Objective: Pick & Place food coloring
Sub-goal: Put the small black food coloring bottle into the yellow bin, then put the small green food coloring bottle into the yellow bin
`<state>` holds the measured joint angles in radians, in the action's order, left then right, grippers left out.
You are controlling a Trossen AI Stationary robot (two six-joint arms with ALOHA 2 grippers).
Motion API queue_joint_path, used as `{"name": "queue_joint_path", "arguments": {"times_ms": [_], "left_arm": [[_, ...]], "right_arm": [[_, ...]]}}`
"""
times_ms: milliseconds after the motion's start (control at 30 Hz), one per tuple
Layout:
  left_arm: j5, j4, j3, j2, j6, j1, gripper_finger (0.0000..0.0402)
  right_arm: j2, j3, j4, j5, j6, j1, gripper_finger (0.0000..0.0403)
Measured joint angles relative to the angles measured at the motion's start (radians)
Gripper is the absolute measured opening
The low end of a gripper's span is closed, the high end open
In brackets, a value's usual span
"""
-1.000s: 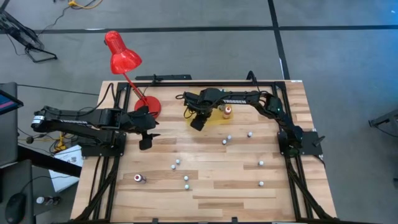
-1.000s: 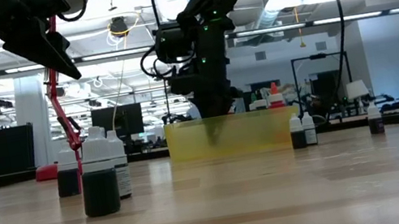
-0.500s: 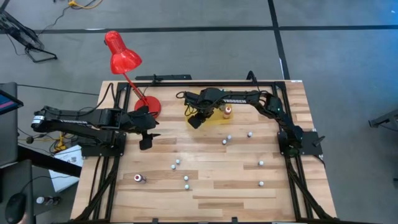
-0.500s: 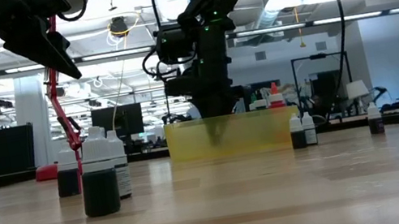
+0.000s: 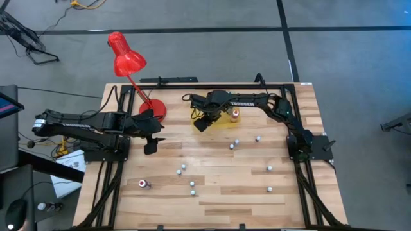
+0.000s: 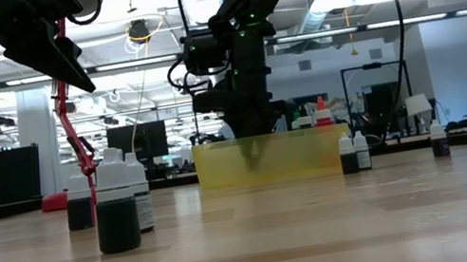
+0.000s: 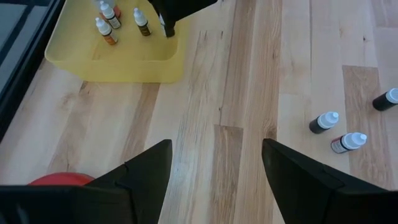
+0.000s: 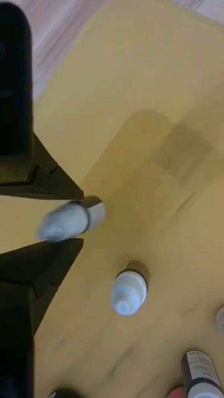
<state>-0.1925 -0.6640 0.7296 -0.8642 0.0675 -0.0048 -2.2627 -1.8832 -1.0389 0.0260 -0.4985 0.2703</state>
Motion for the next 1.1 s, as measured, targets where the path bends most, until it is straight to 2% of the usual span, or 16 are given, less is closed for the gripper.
{"name": "queue_joint_path", "arguments": {"times_ms": [333, 500, 967, 1100], "left_arm": [[0.0, -0.001, 0.0, 0.0, -0.001, 0.0, 0.0242], [-0.001, -0.001, 0.0, 0.0, -0.002, 0.0, 0.0242], [-0.002, -0.002, 0.0, 0.0, 0.001, 0.0, 0.0242], [-0.001, -0.014, 0.0, 0.0, 0.01, 0.0, 0.0242]], "right_arm": [[0.0, 0.0, 0.003, 0.0, 0.044, 0.0, 0.0148], [0.012, -0.028, -0.041, 0.002, 0.08, 0.0, 0.0158], [0.015, -0.344, -0.542, -0.032, 0.201, -0.051, 0.0129], [0.061, -0.334, -0.54, 0.001, 0.274, -0.1, 0.0124]]}}
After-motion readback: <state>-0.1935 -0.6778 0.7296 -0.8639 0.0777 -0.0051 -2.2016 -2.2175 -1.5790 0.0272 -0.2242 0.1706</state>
